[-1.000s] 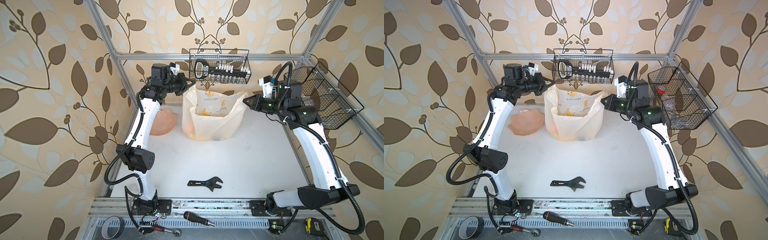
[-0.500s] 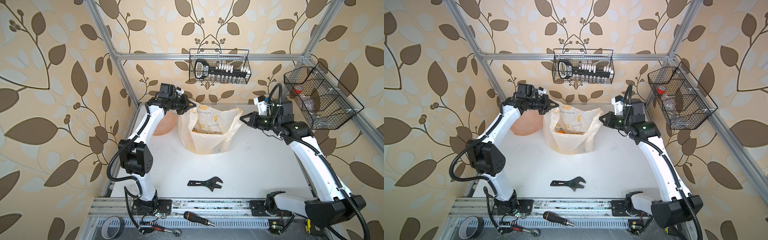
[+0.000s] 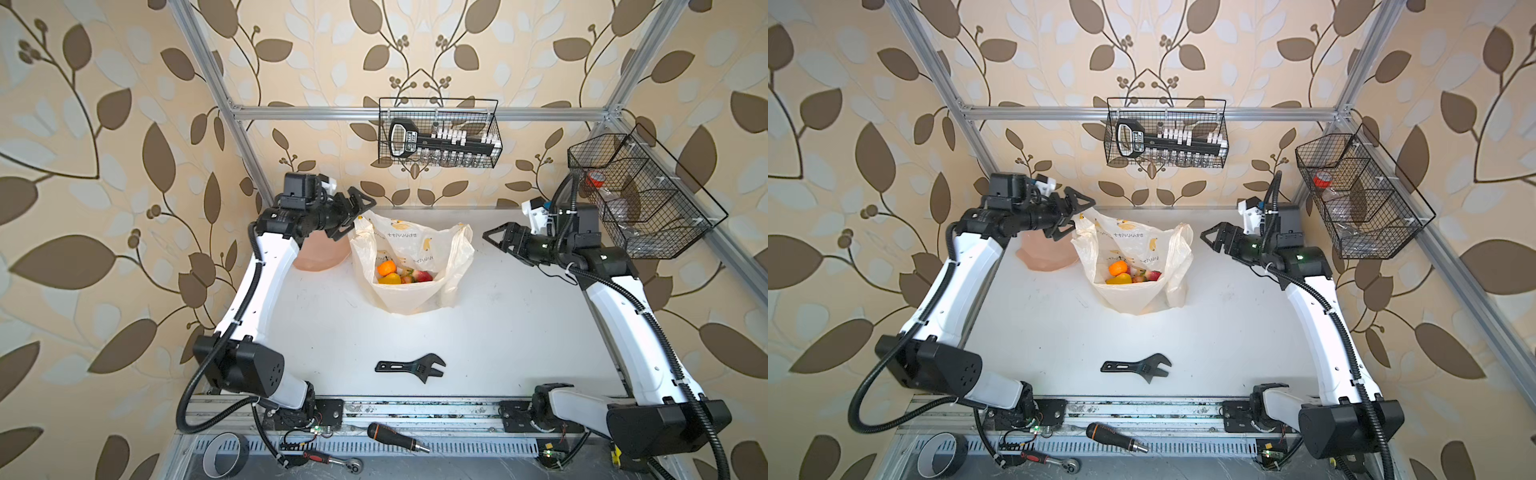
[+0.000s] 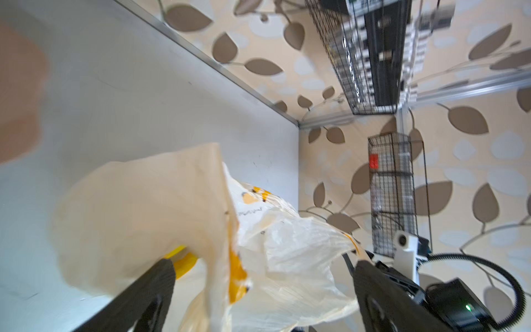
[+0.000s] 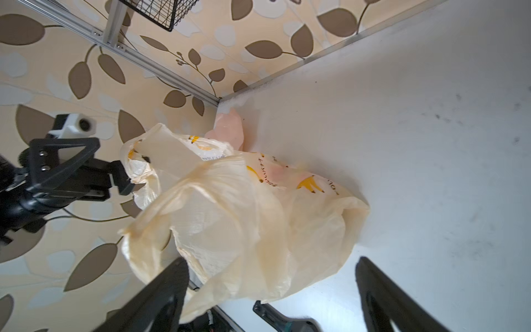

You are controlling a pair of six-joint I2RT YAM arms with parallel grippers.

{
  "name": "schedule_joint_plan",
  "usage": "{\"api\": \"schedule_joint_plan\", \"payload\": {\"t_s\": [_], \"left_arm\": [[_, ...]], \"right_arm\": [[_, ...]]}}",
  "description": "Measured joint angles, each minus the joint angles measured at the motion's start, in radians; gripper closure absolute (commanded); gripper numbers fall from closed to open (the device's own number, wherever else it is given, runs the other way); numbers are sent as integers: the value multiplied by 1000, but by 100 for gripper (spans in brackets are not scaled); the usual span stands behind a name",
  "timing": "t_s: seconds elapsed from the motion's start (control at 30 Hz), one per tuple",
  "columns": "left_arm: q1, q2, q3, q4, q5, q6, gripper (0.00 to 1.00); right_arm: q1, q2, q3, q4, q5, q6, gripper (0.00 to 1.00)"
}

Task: Place the fruits into the plastic bag
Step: Place the plastic bag at the center of the table, then reset both arms

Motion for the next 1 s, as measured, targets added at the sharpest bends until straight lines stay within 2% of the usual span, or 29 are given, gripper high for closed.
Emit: {"api": "schedule_joint_plan", "payload": {"t_s": [0.1, 0.2, 0.27, 0.37, 0.53, 0.67, 0.73, 0.87, 1.0], "left_arm": [[49, -93, -26, -85, -162, 11, 1], [72, -150, -47, -137, -298, 27, 1], [72, -172, -89, -128, -369, 46, 1], [76, -190, -232, -45, -432, 99, 1], [84, -130, -564, 230, -542, 223, 1], [110, -71, -731, 391, -599, 355, 1], [123, -89, -842, 547, -604, 442, 1], [128, -137, -1075, 861, -600, 555, 1], [128, -127, -1189, 1026, -557, 597, 1]], "right_arm": [[-84, -10, 31, -50, 21, -32, 0], [-111, -12, 56, -91, 86, -66, 0], [-120, -13, 50, -98, 132, -84, 0], [-137, -21, -30, -39, 232, -105, 0], [-150, -16, -347, 185, 393, -122, 0], [-164, 24, -571, 390, 532, -159, 0], [-174, 13, -686, 528, 587, -197, 0], [-179, -63, -917, 828, 637, -268, 0], [-129, -61, -1046, 1062, 642, -305, 0]]}}
